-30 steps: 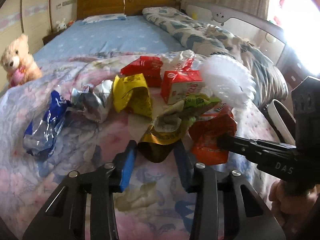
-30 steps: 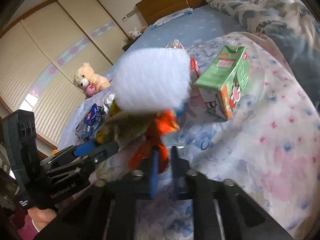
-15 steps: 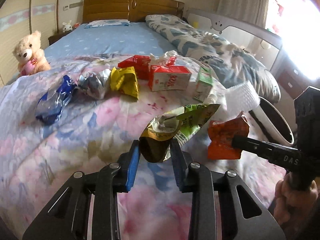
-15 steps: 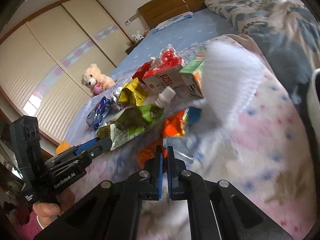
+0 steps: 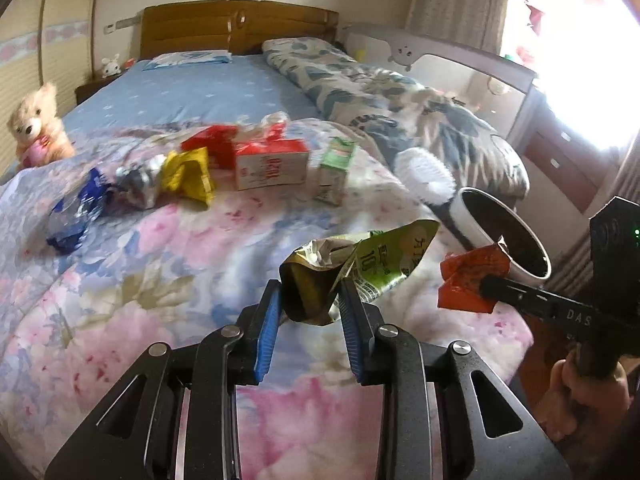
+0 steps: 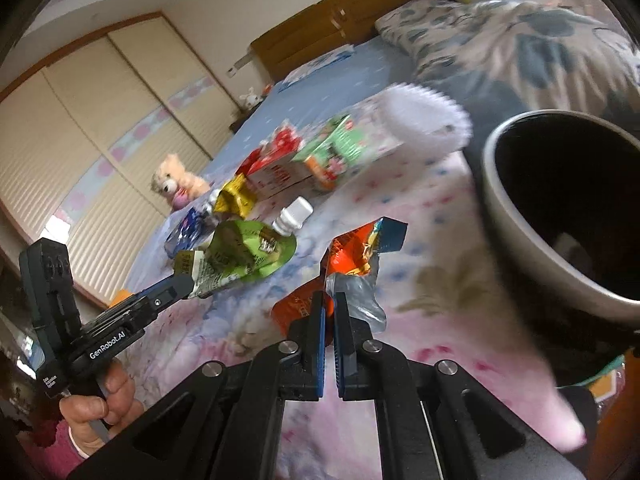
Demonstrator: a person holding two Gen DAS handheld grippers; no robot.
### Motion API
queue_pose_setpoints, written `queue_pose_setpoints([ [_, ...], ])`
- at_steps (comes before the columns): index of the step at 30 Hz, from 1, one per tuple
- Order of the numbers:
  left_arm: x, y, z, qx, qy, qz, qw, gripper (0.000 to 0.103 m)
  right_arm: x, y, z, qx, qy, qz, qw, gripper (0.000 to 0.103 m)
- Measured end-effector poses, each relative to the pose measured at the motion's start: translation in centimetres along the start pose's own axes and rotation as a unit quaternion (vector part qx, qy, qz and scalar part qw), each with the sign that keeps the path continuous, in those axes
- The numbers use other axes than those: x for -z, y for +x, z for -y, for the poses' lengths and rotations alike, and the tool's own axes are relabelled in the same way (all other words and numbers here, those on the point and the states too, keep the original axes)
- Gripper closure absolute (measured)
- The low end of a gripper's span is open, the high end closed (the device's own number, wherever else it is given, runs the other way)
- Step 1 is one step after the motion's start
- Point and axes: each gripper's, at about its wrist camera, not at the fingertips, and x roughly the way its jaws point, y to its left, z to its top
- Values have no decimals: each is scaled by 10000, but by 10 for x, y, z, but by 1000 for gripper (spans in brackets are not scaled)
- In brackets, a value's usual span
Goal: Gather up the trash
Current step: 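Carry both wrappers over the bin and open both tools to drop them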
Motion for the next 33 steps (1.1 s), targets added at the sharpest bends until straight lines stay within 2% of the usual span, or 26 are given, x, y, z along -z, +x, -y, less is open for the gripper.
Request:
queue_pose_setpoints([
  [1,-1,1,4,30,32,0,10000,77,0,-5,4,31,19,47,10000,100],
  [2,-2,2,9,69,69,1,10000,87,-1,-11,9,73,47,107,9999,100],
  [3,-2,3,14,129,98,-33,9999,87,-1,-14,10,101,59,140,9998,100],
  [20,-20,20,75,510,462,4,9976,88,-14,-76,62,514,450,781,9946,100],
  [33,-41,34,131,700,885,89,9936,88,-26,-94,102,809,664,906,9904,100],
])
